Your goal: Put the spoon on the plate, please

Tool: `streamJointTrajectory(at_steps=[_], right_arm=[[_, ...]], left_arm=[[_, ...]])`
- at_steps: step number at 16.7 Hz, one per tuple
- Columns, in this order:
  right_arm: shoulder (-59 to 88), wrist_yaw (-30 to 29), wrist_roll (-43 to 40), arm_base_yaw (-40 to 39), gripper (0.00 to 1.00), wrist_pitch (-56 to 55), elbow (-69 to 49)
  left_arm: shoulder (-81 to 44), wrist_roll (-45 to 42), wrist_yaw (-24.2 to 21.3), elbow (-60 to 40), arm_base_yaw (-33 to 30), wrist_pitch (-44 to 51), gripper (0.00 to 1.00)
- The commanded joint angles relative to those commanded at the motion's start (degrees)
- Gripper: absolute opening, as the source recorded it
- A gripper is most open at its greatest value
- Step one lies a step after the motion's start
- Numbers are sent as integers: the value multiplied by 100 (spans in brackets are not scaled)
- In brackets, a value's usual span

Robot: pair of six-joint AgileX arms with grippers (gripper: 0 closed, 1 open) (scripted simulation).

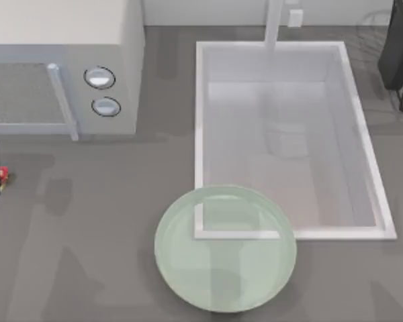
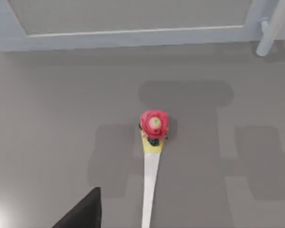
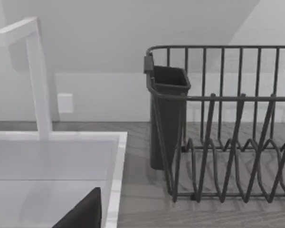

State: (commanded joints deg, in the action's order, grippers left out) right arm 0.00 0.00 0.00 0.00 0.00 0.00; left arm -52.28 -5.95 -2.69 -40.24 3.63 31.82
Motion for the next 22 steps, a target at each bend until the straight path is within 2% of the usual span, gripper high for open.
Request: streamJointTrajectory(at_steps=[5, 10, 18, 22], right_arm=[[0, 0, 0, 0, 100, 0, 0], [0, 0, 0, 0, 100, 0, 0], [0, 0, 0, 0, 100, 0, 0], [0, 0, 0, 0, 100, 0, 0]], left_arm=[[-3059, -449, 64, -1971, 203, 1562, 100], [-4824, -822, 212, -3210, 320, 2674, 100], [-5142, -914, 253, -3470, 301, 2901, 100], [-4958, -930, 261, -2982, 345, 2602, 100]])
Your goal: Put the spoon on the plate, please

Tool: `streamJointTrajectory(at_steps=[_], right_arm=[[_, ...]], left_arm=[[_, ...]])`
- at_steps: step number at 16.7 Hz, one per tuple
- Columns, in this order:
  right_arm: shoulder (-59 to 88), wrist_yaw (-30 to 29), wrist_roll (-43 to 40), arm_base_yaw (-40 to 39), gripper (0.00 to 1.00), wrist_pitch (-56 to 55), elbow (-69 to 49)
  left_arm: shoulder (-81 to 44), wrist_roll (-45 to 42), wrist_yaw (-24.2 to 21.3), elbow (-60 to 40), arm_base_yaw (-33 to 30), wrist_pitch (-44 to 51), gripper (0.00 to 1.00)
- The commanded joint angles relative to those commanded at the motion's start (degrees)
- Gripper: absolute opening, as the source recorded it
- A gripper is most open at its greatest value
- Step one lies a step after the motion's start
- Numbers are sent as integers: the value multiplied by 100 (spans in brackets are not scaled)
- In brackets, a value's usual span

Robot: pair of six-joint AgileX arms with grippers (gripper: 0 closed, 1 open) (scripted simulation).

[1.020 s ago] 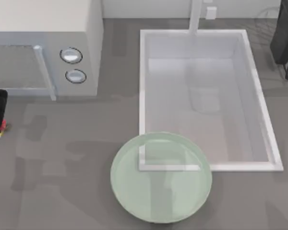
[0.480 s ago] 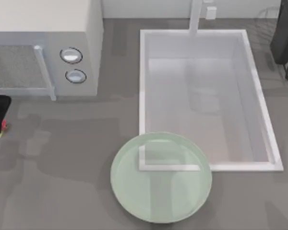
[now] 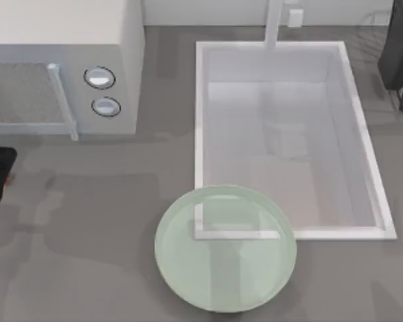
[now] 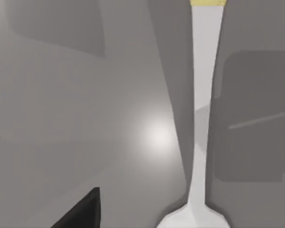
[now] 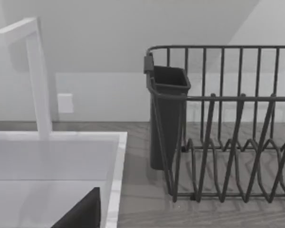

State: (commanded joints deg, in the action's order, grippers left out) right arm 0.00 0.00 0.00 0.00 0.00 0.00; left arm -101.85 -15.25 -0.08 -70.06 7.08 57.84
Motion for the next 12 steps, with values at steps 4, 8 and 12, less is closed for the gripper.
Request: streamJointTrajectory(at_steps=[4, 8, 12], right_arm=[[0, 0, 0, 0, 100, 0, 0], [0, 0, 0, 0, 100, 0, 0], [0, 0, 0, 0, 100, 0, 0]], left_arm=[[-80, -23, -3, 627, 23, -696, 100], [-625, -20, -2, 895, 21, -1453, 100], [-1148, -17, -6, 705, -4, -1837, 100]])
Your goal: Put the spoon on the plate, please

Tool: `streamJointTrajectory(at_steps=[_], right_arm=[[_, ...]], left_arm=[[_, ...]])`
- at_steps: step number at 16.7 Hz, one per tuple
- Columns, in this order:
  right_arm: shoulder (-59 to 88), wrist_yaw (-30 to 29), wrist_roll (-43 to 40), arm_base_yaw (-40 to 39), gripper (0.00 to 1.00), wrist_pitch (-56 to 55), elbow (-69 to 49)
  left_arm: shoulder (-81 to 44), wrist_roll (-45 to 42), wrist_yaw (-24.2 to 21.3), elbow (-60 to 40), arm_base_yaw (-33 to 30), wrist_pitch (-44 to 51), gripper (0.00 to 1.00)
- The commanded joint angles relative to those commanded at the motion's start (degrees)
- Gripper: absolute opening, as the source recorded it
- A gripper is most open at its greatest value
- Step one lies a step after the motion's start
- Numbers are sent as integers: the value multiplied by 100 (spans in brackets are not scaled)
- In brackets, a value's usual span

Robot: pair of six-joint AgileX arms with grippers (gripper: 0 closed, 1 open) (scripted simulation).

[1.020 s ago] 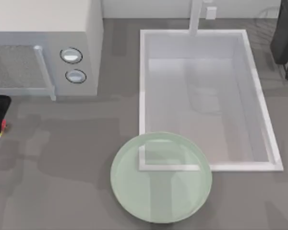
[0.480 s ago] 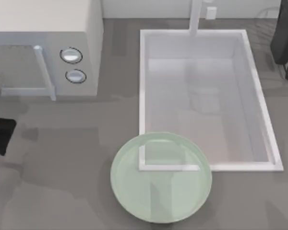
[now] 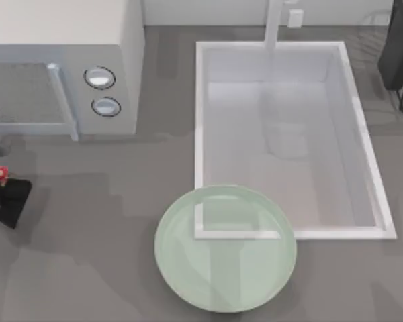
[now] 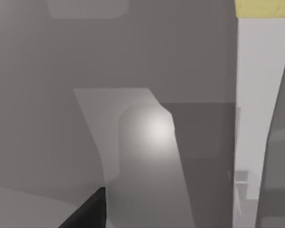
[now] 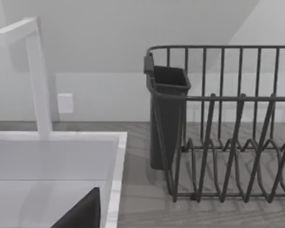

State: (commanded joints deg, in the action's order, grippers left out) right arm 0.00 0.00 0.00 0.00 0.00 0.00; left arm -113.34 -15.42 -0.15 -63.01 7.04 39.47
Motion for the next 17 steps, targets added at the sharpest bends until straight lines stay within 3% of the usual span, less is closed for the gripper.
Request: streamJointTrajectory(at_steps=[4, 17], right_arm=[[0, 0, 0, 0, 100, 0, 0], [0, 0, 0, 0, 100, 0, 0]], left_arm=[[-23, 0, 0, -18, -2, -13, 100], [-23, 0, 0, -18, -2, -13, 2]])
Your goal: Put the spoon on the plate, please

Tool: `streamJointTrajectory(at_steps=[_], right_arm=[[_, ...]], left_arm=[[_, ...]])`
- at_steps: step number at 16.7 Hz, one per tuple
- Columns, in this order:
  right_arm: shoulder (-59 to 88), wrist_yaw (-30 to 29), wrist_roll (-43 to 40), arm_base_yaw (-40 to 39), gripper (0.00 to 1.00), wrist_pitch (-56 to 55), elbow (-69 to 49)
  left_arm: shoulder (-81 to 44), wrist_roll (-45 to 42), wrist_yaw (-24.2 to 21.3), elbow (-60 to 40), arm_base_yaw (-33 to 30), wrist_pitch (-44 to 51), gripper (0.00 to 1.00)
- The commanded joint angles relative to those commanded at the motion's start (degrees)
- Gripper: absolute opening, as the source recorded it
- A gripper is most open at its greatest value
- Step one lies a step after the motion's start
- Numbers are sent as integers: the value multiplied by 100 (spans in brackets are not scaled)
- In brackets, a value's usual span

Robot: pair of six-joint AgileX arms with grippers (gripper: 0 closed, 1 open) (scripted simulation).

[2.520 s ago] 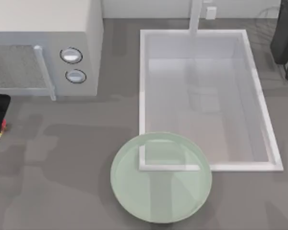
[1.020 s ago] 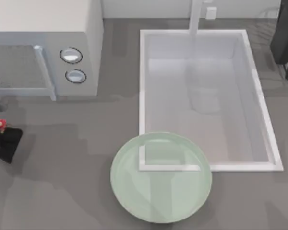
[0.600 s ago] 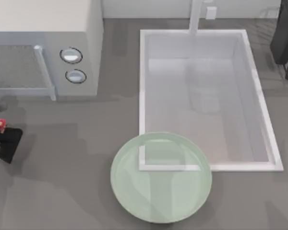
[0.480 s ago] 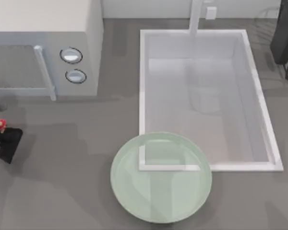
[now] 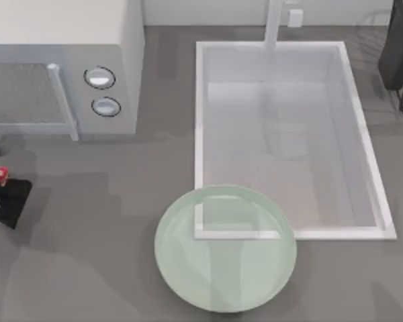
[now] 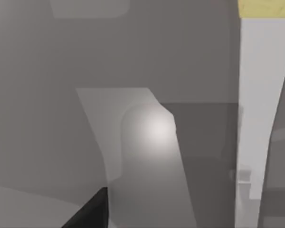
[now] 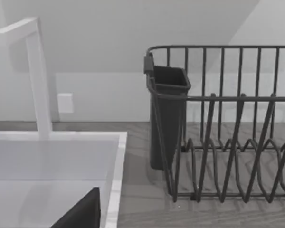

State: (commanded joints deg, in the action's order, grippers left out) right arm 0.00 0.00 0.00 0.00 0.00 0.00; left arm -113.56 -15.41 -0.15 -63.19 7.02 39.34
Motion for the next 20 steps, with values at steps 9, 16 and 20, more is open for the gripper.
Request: streamJointTrajectory(at_steps=[9, 16, 20], right_arm=[[0, 0, 0, 0, 100, 0, 0], [0, 0, 0, 0, 100, 0, 0], [0, 0, 0, 0, 100, 0, 0]], left_arm=[[461, -25, 37, 80, 29, 504, 0], [1248, -37, 331, -253, 248, 1256, 0], [1511, -21, 295, -840, 205, 2039, 0]])
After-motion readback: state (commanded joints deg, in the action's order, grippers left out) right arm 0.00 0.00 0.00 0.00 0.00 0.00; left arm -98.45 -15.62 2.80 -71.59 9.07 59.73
